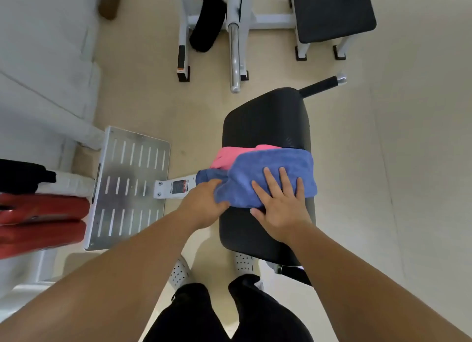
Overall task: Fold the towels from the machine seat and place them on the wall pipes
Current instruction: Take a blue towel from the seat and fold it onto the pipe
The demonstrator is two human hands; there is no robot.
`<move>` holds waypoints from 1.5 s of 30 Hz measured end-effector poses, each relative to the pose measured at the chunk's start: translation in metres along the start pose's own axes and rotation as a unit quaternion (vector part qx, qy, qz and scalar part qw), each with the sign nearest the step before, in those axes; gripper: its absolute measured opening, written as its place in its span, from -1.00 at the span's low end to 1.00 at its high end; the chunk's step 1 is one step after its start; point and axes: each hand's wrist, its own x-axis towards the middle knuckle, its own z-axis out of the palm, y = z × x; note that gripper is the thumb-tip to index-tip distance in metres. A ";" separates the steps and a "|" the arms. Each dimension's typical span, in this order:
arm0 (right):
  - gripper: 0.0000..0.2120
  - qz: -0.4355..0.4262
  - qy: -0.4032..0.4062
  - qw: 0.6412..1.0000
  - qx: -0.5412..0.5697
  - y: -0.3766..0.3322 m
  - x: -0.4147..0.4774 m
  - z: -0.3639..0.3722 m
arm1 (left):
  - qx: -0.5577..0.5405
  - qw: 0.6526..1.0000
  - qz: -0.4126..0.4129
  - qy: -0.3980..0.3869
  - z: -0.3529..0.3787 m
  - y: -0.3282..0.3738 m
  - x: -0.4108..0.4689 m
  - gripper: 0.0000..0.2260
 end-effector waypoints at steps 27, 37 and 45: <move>-0.36 0.007 0.133 0.991 -0.011 0.006 0.007 0.031 | -0.335 0.931 -0.083 0.116 0.042 0.015 0.067 -0.81; -0.32 -0.016 0.036 0.994 0.103 0.015 0.003 -0.003 | -0.077 0.980 0.089 0.161 0.022 0.018 -0.003 -0.87; -0.46 -0.116 0.270 0.926 0.238 -0.017 -0.044 -0.103 | -0.026 0.967 0.175 0.186 -0.038 0.055 -0.099 -0.82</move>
